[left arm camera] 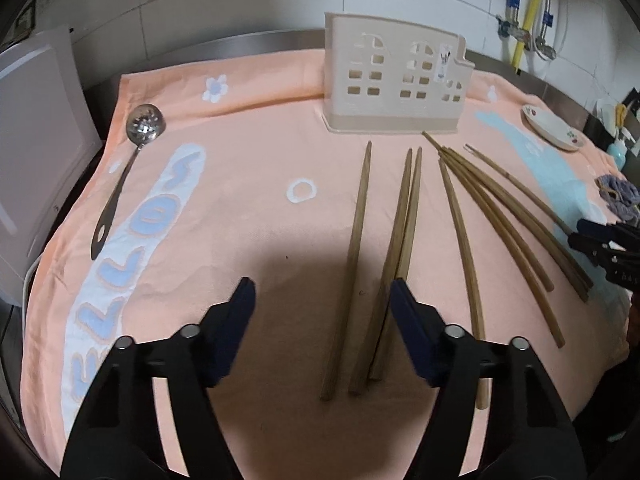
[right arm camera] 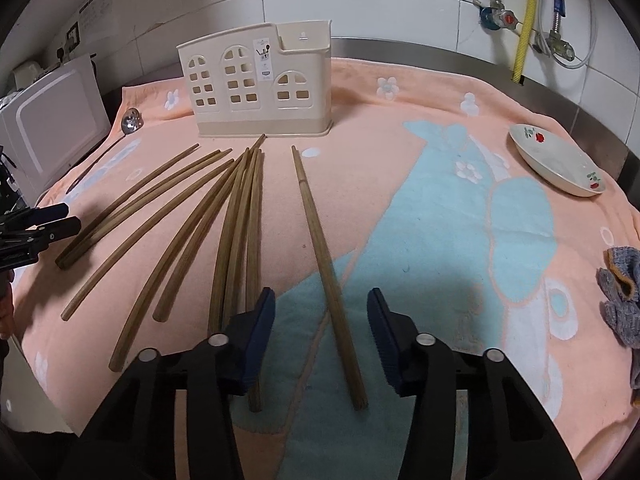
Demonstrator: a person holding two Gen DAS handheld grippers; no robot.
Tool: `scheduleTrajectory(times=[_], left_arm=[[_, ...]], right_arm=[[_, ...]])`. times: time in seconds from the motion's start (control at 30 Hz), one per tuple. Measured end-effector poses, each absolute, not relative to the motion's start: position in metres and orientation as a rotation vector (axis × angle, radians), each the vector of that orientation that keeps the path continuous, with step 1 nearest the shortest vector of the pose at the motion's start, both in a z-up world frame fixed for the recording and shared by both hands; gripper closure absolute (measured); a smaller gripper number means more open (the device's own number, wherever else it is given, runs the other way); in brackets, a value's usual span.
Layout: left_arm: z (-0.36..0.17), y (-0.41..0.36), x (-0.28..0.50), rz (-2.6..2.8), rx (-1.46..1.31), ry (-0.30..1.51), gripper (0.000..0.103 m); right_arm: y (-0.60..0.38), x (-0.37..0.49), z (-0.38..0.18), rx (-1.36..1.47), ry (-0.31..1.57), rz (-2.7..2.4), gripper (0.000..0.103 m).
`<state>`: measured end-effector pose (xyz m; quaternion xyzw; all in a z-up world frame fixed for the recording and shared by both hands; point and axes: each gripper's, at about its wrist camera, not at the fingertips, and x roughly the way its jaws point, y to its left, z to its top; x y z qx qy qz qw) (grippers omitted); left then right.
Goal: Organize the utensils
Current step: 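Lower the left tool onto a wooden chopstick and close its fingers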
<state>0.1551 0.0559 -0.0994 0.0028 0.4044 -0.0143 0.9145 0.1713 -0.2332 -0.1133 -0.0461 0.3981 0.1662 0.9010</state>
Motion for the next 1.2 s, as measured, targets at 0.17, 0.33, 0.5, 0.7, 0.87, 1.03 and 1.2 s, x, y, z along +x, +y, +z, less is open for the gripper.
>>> scheduleTrajectory(times=[0.17, 0.33, 0.5, 0.7, 0.87, 1.03, 1.2], left_arm=[[-0.104, 0.053, 0.159, -0.068, 0.035, 0.871, 0.059], [-0.108, 0.053, 0.161, -0.11, 0.03, 0.906, 0.077], [-0.111, 0.053, 0.162, -0.124, 0.04, 0.923, 0.083], [-0.111, 0.051, 0.163, -0.143, 0.071, 0.936, 0.088], [-0.11, 0.047, 0.164, -0.158, 0.102, 0.944, 0.094], [-0.111, 0.047, 0.165, -0.16, 0.108, 0.956, 0.094], [-0.111, 0.043, 0.167, -0.155, 0.136, 0.965, 0.095]], right_arm=[[-0.232, 0.172, -0.115, -0.103, 0.826, 0.341, 0.068], [-0.234, 0.172, -0.116, -0.108, 0.825, 0.341, 0.074], [-0.235, 0.172, -0.118, -0.113, 0.832, 0.343, 0.079], [-0.234, 0.173, -0.118, -0.127, 0.832, 0.346, 0.082], [-0.234, 0.173, -0.12, -0.138, 0.833, 0.348, 0.083], [-0.234, 0.173, -0.12, -0.14, 0.831, 0.348, 0.083], [-0.232, 0.174, -0.121, -0.151, 0.82, 0.344, 0.085]])
